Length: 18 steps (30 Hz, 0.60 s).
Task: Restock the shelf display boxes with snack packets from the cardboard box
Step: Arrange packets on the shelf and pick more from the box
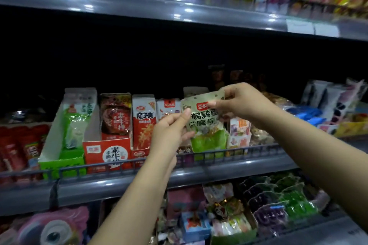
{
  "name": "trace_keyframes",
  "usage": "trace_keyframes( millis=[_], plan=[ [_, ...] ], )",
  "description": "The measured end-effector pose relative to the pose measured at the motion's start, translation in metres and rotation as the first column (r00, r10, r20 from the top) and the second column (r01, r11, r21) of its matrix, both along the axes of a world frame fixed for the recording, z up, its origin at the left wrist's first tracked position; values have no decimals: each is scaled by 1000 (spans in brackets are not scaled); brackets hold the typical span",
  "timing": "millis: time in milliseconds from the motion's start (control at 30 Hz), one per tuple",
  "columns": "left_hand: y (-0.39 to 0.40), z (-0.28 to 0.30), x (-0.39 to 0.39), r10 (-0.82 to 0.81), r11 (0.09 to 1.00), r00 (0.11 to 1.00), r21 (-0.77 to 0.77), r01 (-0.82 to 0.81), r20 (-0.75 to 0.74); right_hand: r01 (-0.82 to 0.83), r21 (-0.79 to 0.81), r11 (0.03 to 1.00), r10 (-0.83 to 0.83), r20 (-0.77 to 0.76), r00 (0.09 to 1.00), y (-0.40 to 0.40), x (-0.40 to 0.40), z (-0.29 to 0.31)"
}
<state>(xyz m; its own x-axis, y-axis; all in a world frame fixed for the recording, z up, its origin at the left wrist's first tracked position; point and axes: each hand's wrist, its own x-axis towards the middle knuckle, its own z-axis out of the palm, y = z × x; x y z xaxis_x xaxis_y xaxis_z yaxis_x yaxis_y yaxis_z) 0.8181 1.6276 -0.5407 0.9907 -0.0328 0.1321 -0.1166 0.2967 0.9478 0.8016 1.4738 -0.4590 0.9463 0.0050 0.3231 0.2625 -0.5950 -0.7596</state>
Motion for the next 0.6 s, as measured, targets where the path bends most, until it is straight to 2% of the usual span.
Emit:
trace_keyframes(
  millis=[133,267,400,500,600],
  plan=[
    [-18,19,20,-10,998,999,-62,13,48,66,-73,995,-57,112,992,-11,13,12],
    [-24,21,35,-24,999,999,-43,26,43,93,-65,994,-86,102,991,-17,33,6],
    [-30,13,44,2,996,1000,91,0,-23,115,26,993,-115,-19,993,-28,52,-18],
    [-36,3,50,83,960,996,270,-71,-33,181,63,981,-174,-99,980,-35,58,-39],
    [-40,-5,54,195,868,980,457,-195,49,312,-98,945,-307,57,950,-38,56,-56]
  ],
)
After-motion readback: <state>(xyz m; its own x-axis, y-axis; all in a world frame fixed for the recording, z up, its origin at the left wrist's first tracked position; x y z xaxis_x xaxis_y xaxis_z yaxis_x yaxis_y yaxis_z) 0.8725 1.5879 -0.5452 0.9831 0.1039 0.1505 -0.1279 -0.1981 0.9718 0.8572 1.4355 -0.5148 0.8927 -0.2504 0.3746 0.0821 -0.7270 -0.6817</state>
